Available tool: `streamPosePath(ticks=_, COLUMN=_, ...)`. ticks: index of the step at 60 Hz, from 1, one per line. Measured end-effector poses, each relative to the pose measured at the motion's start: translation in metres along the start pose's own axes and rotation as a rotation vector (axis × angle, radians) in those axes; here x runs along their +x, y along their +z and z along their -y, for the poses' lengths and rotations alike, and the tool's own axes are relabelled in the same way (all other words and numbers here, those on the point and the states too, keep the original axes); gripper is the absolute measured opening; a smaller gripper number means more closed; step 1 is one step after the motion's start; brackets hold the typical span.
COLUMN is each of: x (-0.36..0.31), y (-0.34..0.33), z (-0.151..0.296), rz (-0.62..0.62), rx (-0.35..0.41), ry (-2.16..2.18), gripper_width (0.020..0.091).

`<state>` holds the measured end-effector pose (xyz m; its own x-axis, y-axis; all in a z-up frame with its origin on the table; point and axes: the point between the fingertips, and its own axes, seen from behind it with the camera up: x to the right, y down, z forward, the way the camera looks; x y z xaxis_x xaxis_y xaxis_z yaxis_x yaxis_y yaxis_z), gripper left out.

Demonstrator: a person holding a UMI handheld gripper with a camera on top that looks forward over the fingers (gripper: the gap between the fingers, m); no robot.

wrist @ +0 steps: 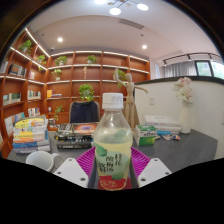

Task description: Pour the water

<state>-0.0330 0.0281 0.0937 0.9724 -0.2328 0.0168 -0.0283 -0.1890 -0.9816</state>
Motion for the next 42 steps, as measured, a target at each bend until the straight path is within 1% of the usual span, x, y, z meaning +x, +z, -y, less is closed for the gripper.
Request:
streamPosePath(ticks=2, x=0.002, y=0.0, z=-0.006, rz=-0.015, rx=-0.028, ry=-0.009, gripper_width=0.0536)
streamPosePath(ticks=3, x=0.005, y=0.001, z=-0.01, rz=-0.022, rx=-0.042, ry=-0.016, gripper_width=0.0576)
streamPosePath(ticks=5, x=0.008, y=0.0, z=-0.017, rz=-0.035, rx=-0.07, ry=-0.031, gripper_width=0.068)
streamPosePath(ticks=7, x=0.009, y=-0.004, z=-0.021, rz=-0.034, rx=-0.085, ry=-0.052, gripper_width=0.0769)
streamPosePath(ticks=8, x=0.008, y=-0.006, z=-0.022, rz=-0.03, rx=-0.087, ry=-0.059, gripper_width=0.0799)
streamPosePath(ticks=10, x=0.006, y=-0.011, z=-0.023, rz=-0.022, rx=-0.088, ry=-0.065, gripper_width=0.0822)
streamPosePath(ticks=17, x=0.0, y=-0.04, z=-0.021, rz=0.027, rx=-0.079, ry=-0.025, gripper_width=0.0821)
streamPosePath(ticks=24, x=0.0, y=-0.085, z=-0.018, rz=0.056, rx=-0.075, ry=0.027, gripper_width=0.082)
streamPosePath(ticks=36, x=0.016, y=-0.157, z=0.0, rz=0.043, rx=-0.005, ry=0.069, gripper_width=0.0806)
streamPosePath(ticks=42, x=0.016, y=-0.178, z=0.001, rz=0.055, rx=0.006, ry=0.066, gripper_width=0.0807)
